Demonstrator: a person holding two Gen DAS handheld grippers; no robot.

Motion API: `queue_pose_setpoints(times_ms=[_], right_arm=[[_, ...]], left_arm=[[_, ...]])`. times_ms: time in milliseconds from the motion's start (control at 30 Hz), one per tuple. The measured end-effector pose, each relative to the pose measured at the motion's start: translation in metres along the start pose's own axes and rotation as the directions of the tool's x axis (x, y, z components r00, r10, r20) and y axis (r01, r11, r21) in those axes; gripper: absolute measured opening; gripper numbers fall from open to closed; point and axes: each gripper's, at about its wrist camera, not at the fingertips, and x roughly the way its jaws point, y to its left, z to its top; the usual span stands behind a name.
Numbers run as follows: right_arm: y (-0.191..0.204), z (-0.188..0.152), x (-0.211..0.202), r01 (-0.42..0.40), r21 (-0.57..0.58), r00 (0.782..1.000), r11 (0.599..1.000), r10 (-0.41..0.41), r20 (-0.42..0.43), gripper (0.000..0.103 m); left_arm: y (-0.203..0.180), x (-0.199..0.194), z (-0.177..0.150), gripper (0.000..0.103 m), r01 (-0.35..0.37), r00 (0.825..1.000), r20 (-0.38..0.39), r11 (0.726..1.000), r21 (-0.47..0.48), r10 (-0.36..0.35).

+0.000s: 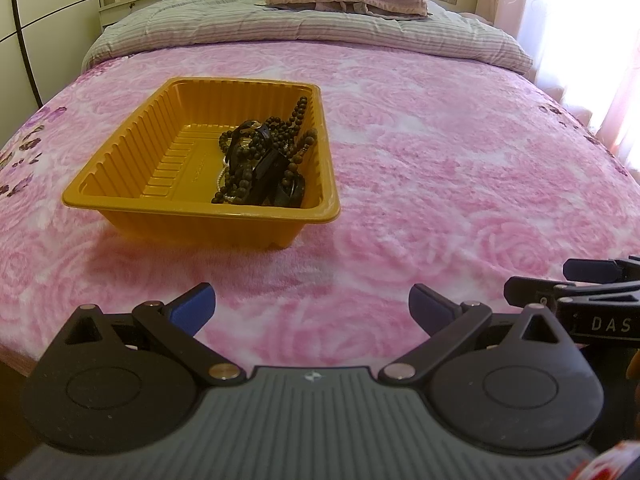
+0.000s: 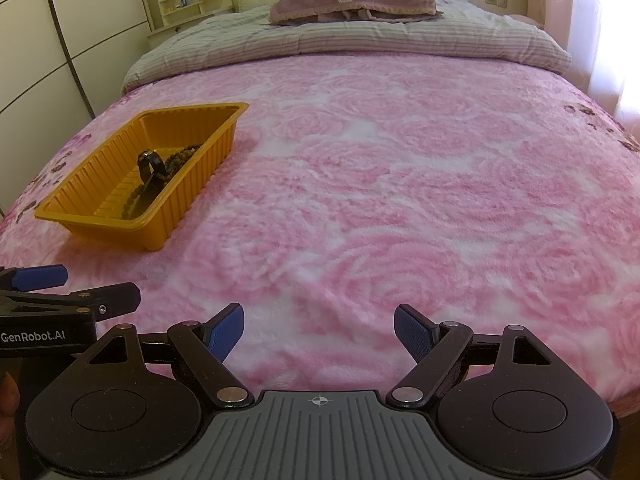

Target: Organize jewelry

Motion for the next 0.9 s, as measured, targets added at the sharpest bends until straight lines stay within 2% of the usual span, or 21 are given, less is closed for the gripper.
queue_pose_setpoints(times_ms=[900], right_arm=[[0.0039,0.0034,0.0006,-0.002,-0.006,1.0,1.0,0.002,0.004,0.082]], left_arm=[[0.0005,-0.0032,0.0055,0.102,-0.001,1.0,0.003,1.0,0.001,0.001]])
